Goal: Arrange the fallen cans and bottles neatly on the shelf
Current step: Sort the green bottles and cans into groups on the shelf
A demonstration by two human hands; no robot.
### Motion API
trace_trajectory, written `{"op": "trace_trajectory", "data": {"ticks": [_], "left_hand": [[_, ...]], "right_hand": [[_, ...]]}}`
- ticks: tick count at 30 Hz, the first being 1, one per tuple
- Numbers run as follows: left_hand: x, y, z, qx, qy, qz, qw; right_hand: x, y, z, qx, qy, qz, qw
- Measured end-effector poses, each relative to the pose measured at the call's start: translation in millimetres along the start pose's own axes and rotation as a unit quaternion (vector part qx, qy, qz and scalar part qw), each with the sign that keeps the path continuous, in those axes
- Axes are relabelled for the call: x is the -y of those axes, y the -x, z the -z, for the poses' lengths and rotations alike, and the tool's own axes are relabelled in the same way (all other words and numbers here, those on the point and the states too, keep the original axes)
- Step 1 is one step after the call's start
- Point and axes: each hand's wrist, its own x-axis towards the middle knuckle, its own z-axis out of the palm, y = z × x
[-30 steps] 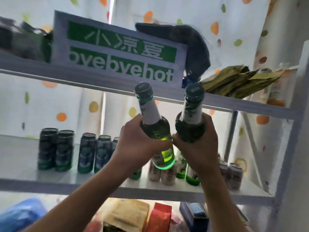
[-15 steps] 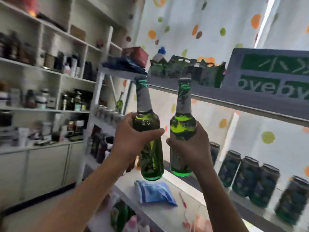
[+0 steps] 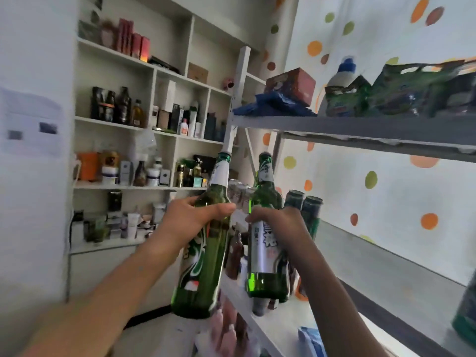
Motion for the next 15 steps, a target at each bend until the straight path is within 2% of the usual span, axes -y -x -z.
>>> {"op": "trace_trajectory", "data": {"ticks": [4, 10, 15], "left_hand": [[15, -88, -1, 0.012, -0.039, 0.022, 0.999], [30, -228, -19, 0.033, -0.108, 0.059, 0.992], [40, -324, -35, 0.087, -0.115, 0.086, 0.986]], "right_hand": [[-15, -88, -15, 0.015, -0.067, -0.032, 0.997], [-28, -216, -13, 0.07, -0.152, -0.125, 0.978], [-29, -302, -10, 0.043, -0.18, -0.145, 0.972]]}}
